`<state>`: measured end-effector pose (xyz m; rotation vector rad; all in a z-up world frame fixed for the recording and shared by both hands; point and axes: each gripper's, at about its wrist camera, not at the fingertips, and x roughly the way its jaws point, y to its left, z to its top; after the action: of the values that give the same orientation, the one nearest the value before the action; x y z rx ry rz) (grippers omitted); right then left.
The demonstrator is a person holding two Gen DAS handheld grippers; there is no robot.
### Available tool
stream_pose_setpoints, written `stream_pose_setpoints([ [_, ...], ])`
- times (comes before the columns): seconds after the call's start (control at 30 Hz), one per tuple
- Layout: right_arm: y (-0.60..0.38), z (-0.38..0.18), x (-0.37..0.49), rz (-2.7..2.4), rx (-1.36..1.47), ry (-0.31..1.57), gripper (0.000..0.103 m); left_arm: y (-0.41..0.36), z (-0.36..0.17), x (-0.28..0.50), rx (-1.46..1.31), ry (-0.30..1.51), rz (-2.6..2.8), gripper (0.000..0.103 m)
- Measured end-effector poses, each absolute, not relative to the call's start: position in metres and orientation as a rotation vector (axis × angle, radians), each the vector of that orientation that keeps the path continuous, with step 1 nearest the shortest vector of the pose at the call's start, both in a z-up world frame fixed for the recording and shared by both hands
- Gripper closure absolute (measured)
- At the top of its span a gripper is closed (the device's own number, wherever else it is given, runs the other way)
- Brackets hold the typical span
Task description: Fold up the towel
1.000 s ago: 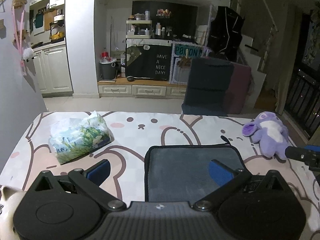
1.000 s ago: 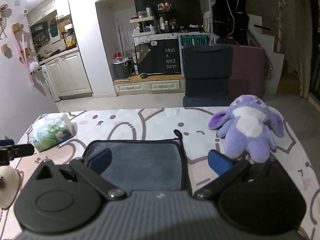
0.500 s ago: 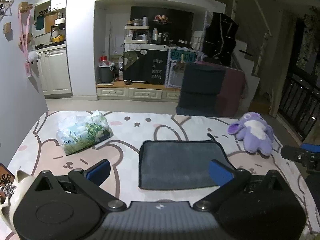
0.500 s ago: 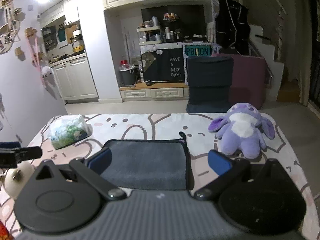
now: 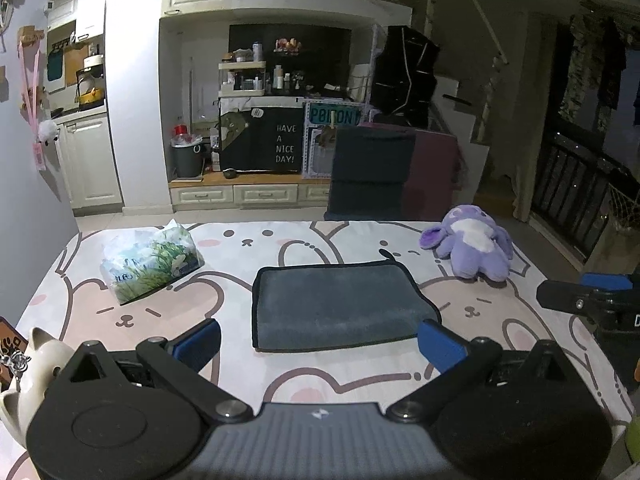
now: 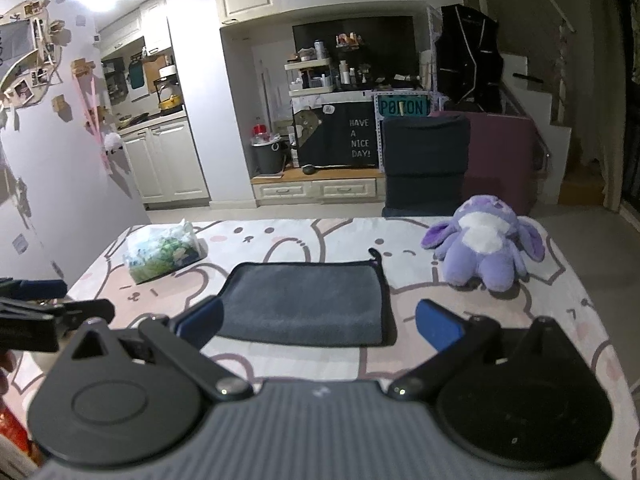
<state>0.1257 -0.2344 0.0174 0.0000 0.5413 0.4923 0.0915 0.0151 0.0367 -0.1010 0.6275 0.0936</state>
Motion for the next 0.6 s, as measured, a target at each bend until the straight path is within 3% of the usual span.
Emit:
stream_pose_setpoints([
  [0.6,-0.236,0.007,0.087,0.51,-0.04,0.526,0.0,0.008,0.02,0.059,-0.112,0.627,0.11,0.0],
])
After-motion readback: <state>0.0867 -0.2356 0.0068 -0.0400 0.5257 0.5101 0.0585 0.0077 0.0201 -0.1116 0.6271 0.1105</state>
